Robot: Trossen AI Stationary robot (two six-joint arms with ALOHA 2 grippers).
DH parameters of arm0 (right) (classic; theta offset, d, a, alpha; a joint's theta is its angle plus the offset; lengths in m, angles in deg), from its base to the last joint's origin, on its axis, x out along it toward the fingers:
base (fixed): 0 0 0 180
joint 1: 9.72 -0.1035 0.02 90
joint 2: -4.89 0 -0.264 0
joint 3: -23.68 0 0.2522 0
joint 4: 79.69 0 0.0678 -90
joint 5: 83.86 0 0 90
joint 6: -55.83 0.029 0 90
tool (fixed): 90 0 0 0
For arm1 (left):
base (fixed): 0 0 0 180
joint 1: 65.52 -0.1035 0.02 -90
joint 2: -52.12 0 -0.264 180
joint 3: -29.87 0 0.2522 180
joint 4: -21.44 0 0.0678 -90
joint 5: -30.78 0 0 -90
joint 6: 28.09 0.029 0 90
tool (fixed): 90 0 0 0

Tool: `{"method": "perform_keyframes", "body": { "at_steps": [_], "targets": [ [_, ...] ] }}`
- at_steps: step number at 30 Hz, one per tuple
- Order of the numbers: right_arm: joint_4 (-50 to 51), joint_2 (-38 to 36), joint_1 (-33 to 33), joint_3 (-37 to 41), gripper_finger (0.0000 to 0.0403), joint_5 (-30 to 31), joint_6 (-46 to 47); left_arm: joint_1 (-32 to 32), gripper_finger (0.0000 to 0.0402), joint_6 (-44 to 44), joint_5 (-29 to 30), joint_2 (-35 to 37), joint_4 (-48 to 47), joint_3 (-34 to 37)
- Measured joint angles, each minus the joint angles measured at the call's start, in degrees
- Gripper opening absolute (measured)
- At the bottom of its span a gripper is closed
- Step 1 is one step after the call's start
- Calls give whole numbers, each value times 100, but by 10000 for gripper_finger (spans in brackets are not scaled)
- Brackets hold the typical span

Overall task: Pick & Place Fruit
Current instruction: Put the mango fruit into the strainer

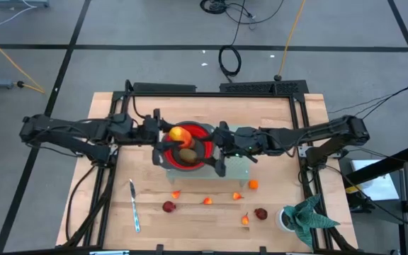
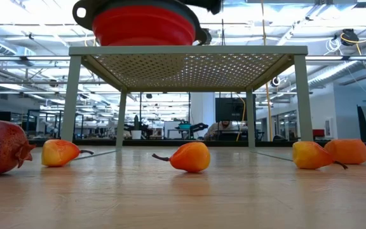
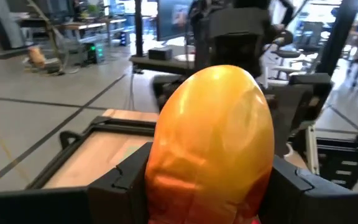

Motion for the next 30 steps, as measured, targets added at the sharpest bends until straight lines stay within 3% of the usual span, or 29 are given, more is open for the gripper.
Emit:
{"method": "perform_keyframes", "body": {
  "at_steps": [7,15,22,30],
  "targets": [
    [1138,-653,-195,12,311,5,42,9,202,-278,92,68,-185,0],
    [1610,-1342,-440,134,215,5,42,8,203,-857,142,-296,-338,-173],
    [1536,-1849,-583,564,110,33,0,-11,204,-1849,155,-1005,-1281,-1177],
    [881,-2274,-723,1284,8,24,-48,-116,204,-3042,456,-2007,-3044,-2644]
  ]
}}
